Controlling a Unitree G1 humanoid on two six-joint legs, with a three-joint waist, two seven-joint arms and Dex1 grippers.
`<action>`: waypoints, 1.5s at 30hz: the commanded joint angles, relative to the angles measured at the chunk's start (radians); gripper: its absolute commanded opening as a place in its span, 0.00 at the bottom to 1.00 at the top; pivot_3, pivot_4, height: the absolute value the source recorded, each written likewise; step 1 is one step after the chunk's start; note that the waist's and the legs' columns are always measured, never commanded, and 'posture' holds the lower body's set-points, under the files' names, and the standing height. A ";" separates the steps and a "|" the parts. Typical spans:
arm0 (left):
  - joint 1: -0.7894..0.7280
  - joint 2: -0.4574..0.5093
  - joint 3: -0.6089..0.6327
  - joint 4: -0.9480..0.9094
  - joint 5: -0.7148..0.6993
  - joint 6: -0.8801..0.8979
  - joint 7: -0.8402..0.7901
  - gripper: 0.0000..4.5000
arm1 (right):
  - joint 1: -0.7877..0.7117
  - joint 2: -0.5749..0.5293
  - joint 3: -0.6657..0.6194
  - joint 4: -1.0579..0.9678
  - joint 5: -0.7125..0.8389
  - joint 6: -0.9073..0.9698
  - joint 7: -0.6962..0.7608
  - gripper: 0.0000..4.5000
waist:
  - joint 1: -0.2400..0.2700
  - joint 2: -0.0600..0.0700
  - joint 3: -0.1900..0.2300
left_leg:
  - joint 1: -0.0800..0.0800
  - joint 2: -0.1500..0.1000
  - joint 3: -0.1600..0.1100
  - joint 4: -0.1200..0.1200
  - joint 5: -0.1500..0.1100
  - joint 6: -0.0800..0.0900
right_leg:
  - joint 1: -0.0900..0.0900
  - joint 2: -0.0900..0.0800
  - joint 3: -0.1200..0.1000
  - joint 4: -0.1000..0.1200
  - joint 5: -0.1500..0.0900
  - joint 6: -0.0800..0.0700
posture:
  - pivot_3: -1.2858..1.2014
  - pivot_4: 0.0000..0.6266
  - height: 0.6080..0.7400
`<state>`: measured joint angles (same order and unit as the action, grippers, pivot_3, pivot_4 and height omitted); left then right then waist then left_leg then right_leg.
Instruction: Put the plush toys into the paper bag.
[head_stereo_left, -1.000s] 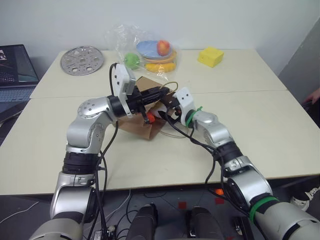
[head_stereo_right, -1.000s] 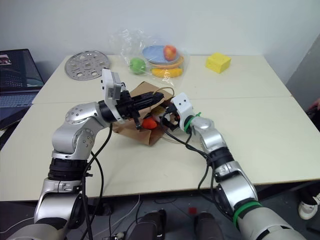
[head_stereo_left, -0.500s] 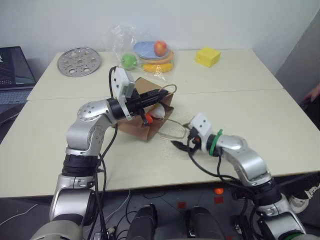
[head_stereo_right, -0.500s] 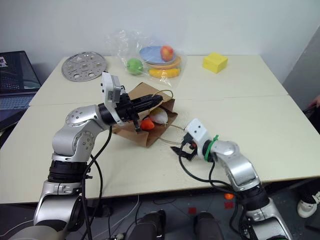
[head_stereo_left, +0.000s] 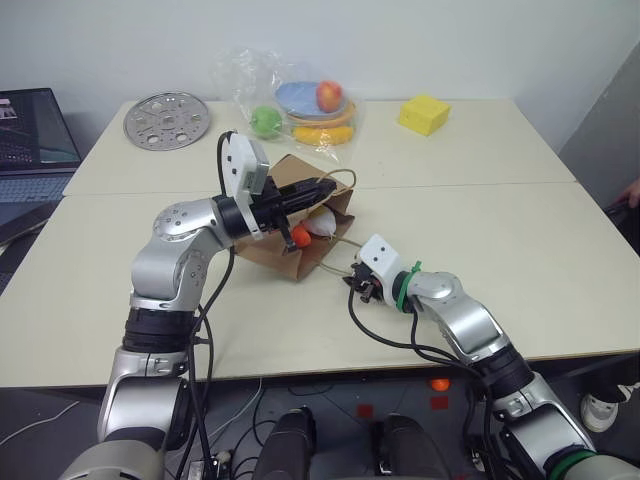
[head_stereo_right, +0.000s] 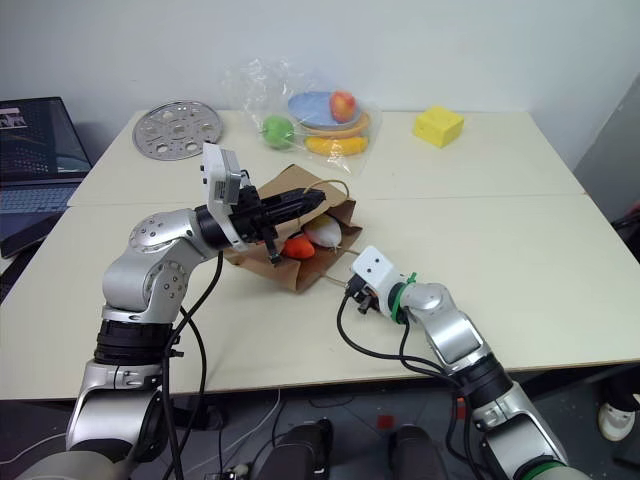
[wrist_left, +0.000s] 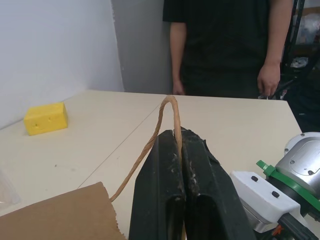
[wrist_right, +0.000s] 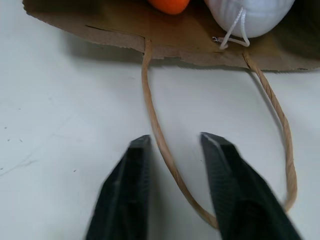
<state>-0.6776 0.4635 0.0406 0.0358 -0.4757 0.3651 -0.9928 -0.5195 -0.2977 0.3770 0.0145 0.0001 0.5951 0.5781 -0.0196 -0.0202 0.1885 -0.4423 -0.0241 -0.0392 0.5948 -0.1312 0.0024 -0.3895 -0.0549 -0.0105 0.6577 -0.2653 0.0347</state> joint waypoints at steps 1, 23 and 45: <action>-0.003 0.012 0.024 -0.042 -0.014 -0.009 0.010 0.00 | 0.002 -0.026 -0.027 -0.031 -0.004 -0.002 0.014 0.03 | 0.000 0.000 0.000 | 0.000 0.000 0.000 0.000 0.000 0.000 | 0.000 0.000 0.000 0.000 0.000 0.000 | 0.52 0.24 1.00; -0.385 -0.206 0.031 0.517 0.067 -0.278 0.067 0.00 | -0.050 -0.040 -0.280 -0.607 0.147 0.010 -0.118 0.01 | 0.020 -0.001 0.000 | -0.005 0.000 -0.001 0.000 0.000 0.000 | 0.000 0.000 -0.002 -0.008 0.001 0.003 | 0.52 0.24 1.00; -0.295 -0.084 0.001 0.502 0.118 -0.260 -0.096 0.00 | -0.087 -0.021 -0.127 -0.463 0.036 0.043 -0.131 0.01 | 0.009 -0.001 0.000 | -0.006 -0.001 0.001 0.000 -0.001 0.000 | -0.001 0.003 -0.001 -0.007 0.002 0.003 | 0.52 0.24 1.00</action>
<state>-0.9788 0.3632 0.0553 0.5931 -0.3736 0.0986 -1.0773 -0.5756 -0.3270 0.2513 -0.4347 0.0244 0.6310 0.4367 -0.0107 -0.0208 0.1887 -0.4488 -0.0247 -0.0380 0.5949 -0.1321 0.0022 -0.3906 -0.0516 -0.0119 0.6504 -0.2631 0.0380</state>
